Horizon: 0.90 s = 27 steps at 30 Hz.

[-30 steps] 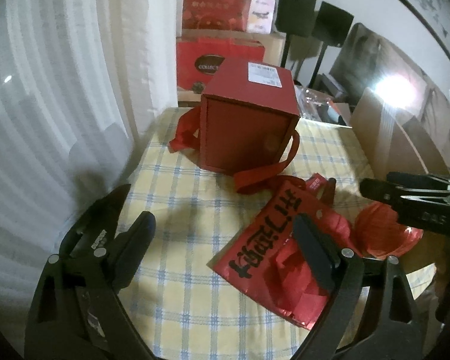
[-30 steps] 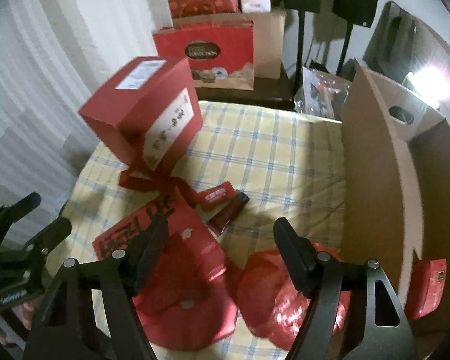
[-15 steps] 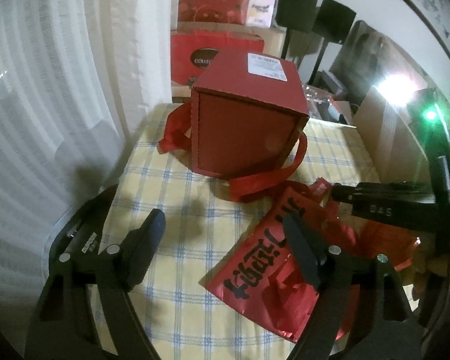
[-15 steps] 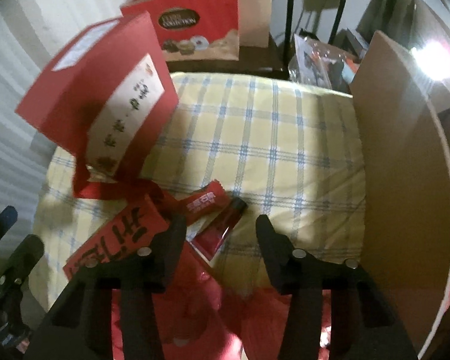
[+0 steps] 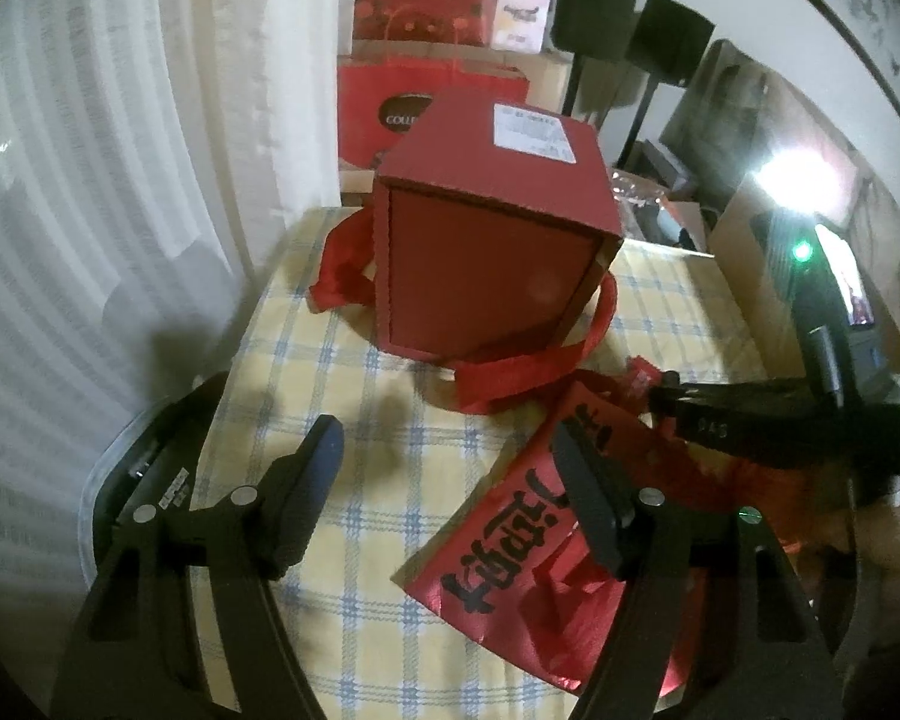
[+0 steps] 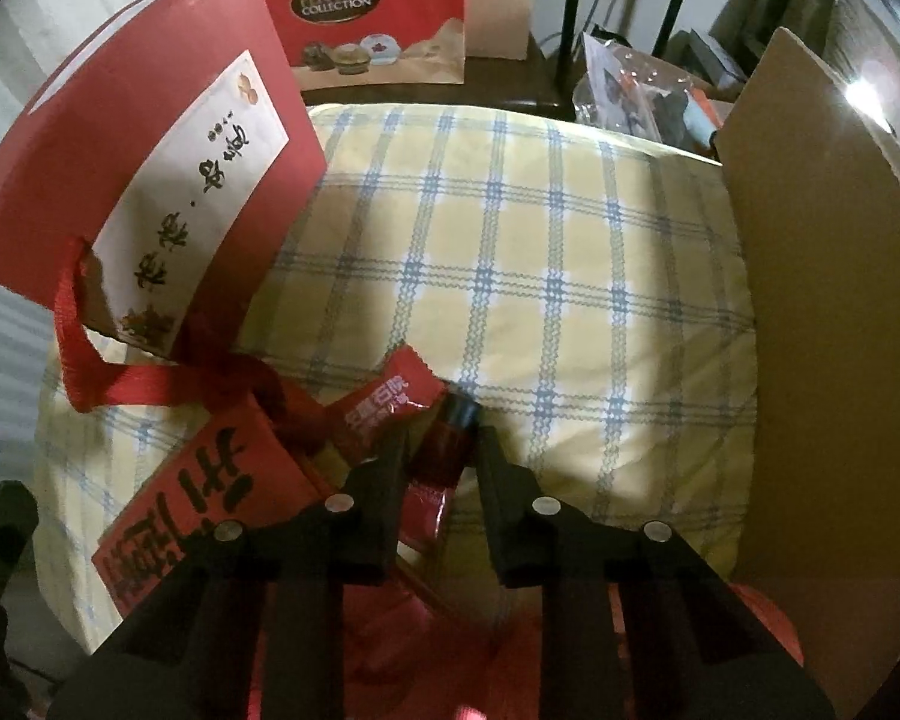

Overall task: Organize objects
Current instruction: 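Grasp the small red candy packet with the right gripper, then grasp a small red candy packet with the left gripper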

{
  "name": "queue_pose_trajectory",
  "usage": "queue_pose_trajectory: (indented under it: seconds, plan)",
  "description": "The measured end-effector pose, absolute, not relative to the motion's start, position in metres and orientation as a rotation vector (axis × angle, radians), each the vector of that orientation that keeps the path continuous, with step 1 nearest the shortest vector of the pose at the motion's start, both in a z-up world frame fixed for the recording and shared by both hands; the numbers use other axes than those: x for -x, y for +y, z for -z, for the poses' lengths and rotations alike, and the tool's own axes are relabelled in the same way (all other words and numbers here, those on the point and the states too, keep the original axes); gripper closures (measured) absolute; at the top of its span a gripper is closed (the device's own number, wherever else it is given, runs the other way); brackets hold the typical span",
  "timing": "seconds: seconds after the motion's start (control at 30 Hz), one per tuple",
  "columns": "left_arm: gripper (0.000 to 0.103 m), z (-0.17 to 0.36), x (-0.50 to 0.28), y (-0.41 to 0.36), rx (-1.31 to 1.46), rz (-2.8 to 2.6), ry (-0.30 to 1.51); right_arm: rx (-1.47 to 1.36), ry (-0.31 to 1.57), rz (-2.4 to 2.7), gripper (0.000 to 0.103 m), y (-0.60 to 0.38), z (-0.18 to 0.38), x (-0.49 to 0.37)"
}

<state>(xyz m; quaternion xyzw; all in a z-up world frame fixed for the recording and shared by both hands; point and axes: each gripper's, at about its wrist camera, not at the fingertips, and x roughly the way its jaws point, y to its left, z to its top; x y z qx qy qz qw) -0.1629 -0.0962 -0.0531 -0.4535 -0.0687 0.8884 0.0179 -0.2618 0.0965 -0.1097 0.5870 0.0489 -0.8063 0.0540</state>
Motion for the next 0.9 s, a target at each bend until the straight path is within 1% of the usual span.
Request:
queue_pose_trajectory:
  seconds: [0.13,0.27,0.4,0.6,0.67,0.7,0.9]
  plan:
    - [0.034,0.049,0.163,-0.091,1.397,-2.752,-0.187,-1.774,0.169,2.452,0.087,0.096,0.110,0.259]
    - [0.035,0.045,0.164,-0.081,1.379,-2.711,-0.170,-1.733,0.157,2.481,0.088,0.097,0.103,0.258]
    - [0.035,0.041,0.168,-0.071,1.370,-2.662,-0.173,-1.671,0.099,2.502,0.088,0.106,0.085,0.253]
    - [0.035,0.035,0.172,-0.050,1.364,-2.621,-0.129,-1.561,0.024,2.534,0.088,0.122,0.049,0.242]
    - [0.040,0.035,0.176,-0.043,1.371,-2.613,-0.119,-1.530,0.011,2.549,0.088,0.128,0.037,0.237]
    - [0.044,0.035,0.179,-0.040,1.377,-2.608,-0.117,-1.514,0.008,2.562,0.088,0.130,0.031,0.235]
    - [0.045,0.038,0.192,-0.021,1.392,-2.591,-0.098,-1.463,-0.008,2.582,0.088,0.146,0.009,0.227]
